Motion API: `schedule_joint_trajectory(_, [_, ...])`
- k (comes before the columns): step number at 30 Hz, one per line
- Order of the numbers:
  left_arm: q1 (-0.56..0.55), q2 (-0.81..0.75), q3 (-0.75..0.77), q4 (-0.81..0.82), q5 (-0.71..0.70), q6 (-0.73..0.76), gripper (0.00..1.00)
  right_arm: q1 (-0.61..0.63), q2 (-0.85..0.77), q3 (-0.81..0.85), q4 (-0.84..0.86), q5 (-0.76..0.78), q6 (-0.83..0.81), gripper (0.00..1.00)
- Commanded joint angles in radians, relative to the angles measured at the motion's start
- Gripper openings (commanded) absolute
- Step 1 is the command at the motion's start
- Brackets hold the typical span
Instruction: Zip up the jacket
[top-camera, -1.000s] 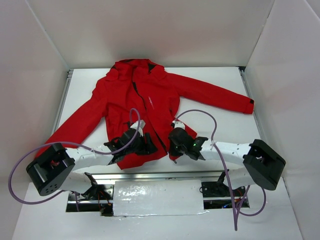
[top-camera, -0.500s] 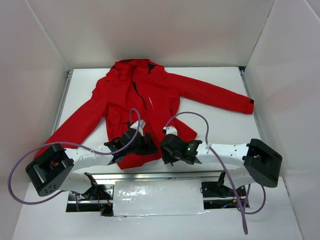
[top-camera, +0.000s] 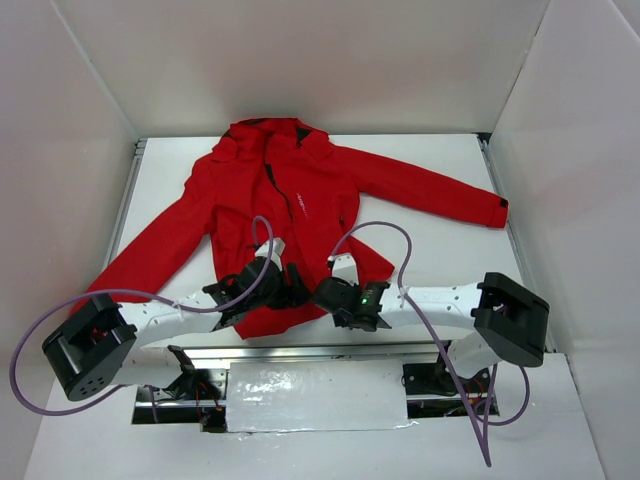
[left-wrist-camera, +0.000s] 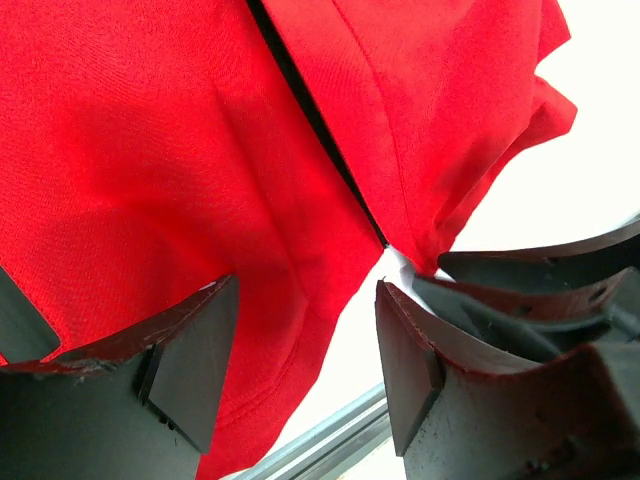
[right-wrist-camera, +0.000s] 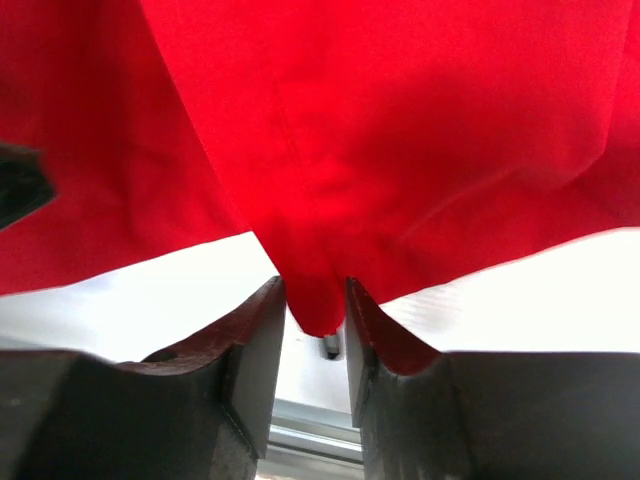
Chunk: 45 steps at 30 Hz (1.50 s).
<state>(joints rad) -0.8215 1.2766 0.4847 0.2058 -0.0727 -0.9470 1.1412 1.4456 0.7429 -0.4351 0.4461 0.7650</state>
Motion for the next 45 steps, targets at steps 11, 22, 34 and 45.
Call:
schedule_joint_trajectory(11, [-0.005, -0.023, 0.023, 0.02, 0.011, 0.011, 0.69, 0.008, -0.079, -0.01, -0.004, 0.065, 0.02, 0.08])
schedule_joint_trajectory(22, [-0.042, 0.016, 0.022, 0.121, 0.063, 0.007, 0.67, -0.126, -0.164, -0.141, 0.212, -0.14, -0.01, 0.0])
schedule_joint_trajectory(34, [-0.071, 0.197, -0.024, 0.48, 0.201, -0.07, 0.62, -0.299, -0.409, -0.366, 0.476, -0.415, 0.014, 0.0])
schedule_joint_trajectory(45, [-0.08, 0.339, 0.015, 0.624, 0.206, -0.099, 0.57, -0.319, -0.445, -0.379, 0.461, -0.434, -0.003, 0.0])
